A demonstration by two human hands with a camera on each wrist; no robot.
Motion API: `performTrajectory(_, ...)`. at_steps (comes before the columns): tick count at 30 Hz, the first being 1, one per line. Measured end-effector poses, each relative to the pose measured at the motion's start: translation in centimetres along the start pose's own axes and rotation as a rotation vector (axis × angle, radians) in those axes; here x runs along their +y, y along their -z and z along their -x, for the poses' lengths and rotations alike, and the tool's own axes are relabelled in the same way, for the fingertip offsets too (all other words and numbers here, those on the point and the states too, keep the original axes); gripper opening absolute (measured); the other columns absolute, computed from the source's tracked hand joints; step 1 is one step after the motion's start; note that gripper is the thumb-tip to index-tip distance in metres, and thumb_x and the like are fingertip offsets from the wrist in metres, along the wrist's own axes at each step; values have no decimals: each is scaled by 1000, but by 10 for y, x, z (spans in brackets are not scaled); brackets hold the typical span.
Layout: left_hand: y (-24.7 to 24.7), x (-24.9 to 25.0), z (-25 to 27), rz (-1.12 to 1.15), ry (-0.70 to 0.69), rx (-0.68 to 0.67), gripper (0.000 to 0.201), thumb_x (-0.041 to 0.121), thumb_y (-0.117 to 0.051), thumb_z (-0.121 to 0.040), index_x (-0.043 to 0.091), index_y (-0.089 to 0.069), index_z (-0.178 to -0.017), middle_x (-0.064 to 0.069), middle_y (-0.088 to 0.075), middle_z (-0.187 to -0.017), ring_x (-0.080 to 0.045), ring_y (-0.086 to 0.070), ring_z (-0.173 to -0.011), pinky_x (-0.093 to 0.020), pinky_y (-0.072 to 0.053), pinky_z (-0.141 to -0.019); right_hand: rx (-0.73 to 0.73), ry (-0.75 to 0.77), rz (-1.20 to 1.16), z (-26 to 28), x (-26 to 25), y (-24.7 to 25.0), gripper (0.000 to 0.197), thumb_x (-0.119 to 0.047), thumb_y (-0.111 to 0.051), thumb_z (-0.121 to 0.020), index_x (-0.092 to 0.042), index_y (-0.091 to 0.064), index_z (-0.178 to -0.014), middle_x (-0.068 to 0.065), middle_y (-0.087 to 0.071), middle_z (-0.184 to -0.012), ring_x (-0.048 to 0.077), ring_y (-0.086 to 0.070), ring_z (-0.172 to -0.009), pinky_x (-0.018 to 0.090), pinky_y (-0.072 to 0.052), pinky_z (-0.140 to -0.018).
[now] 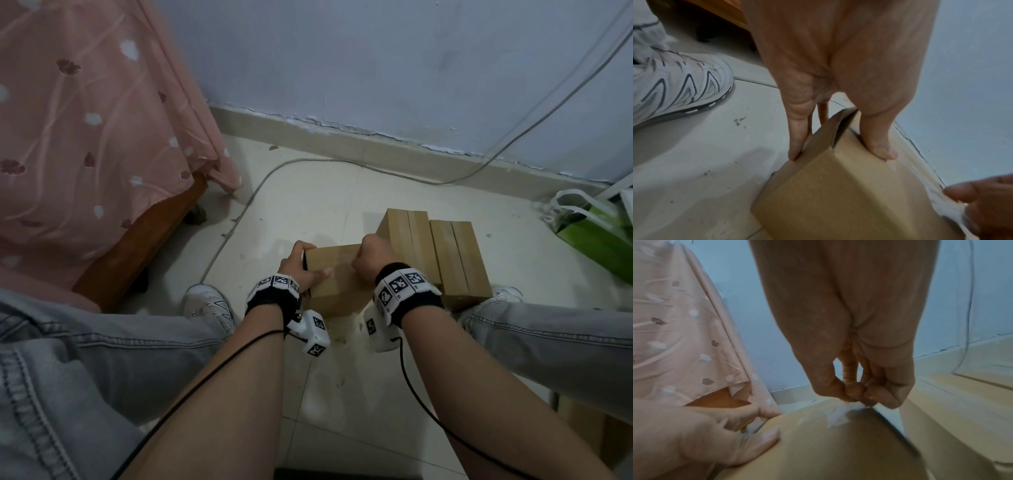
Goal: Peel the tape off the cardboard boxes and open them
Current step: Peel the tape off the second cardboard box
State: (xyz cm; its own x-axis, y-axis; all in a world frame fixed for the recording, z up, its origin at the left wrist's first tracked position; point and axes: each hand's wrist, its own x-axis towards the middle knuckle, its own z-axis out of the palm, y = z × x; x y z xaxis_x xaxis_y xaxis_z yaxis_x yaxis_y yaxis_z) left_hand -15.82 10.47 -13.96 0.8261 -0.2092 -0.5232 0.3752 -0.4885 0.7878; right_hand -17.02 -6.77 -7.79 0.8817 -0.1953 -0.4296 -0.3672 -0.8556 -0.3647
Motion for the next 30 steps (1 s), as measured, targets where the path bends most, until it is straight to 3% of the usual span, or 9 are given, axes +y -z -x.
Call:
performTrajectory(3, 2, 0, -1, 0, 14, 5, 55, 37, -79, -77, 38, -42, -118, -10, -61, -112, -32, -62, -100, -47, -59, -77, -5, -18, 11, -1, 9, 11, 7, -6, -54, -92, -1, -57, -90, 12, -56, -87, 28, -57, -84, 31, -45, -68)
performTrajectory(6, 10, -2, 2, 52, 43, 9, 53, 33, -78, -80, 37, -43, -119, -7, -62, -109, -30, -62, -99, -52, -59, -79, 41, -73, -55, -4, 24, 23, 13, -9, -48, -95, -5, -52, -83, 11, -54, -82, 27, -54, -76, 28, -40, -59)
performTrajectory(8, 12, -3, 3, 80, 57, 7, 51, 31, -78, -82, 36, -44, -120, -5, -62, -105, -29, -62, -97, -52, -59, -77, 60, -89, -127, -5, 28, 28, 30, -21, -49, -99, -9, -47, -72, 7, -51, -71, 25, -53, -70, 26, -37, -54)
performTrajectory(10, 9, -1, 4, 88, 64, 6, 51, 30, -78, -81, 36, -44, -119, -5, -61, -103, -29, -62, -97, -52, -59, -76, 51, -73, -151, -2, 22, 28, 45, -43, -50, -98, -11, -45, -67, 5, -51, -66, 25, -55, -67, 27, -40, -56)
performTrajectory(13, 5, 2, 5, 51, 51, 13, 53, 33, -80, -79, 36, -44, -118, -8, -62, -103, -31, -63, -97, -51, -59, -78, -47, -30, -67, 6, 3, 16, 52, -61, -61, -85, -9, -55, -78, 3, -55, -70, 23, -58, -71, 29, -42, -57)
performTrajectory(18, 1, 4, 6, 37, 47, 19, 54, 35, -80, -77, 39, -43, -116, -9, -64, -104, -31, -63, -97, -51, -59, -78, 33, -20, 91, 16, -6, -7, 24, -28, -68, -87, -8, -60, -95, 12, -65, -100, 29, -63, -91, 34, -55, -76)
performTrajectory(22, 1, 5, 4, 9, 44, 3, 55, 40, -81, -73, 42, -42, -113, -10, -62, -111, -32, -62, -99, -53, -59, -79, -13, -32, 35, 11, -4, -4, 13, -14, -59, -92, -3, -64, -92, 14, -67, -100, 28, -63, -88, 30, -49, -70)
performTrajectory(27, 4, 6, 7, 7, 46, 3, 55, 37, -80, -76, 40, -42, -116, -11, -60, -112, -33, -62, -101, -52, -60, -75, -32, -42, -152, 7, 10, 6, 16, -13, -60, -91, -3, -72, -93, 11, -68, -95, 26, -64, -92, 31, -51, -77)
performTrajectory(30, 6, 7, 11, 35, 54, 17, 54, 34, -77, -81, 37, -41, -121, -10, -61, -111, -32, -62, -100, -54, -59, -79, -26, -81, -310, 6, 21, 10, 13, -10, -60, -90, -2, -71, -88, 12, -69, -92, 26, -66, -86, 35, -57, -81)
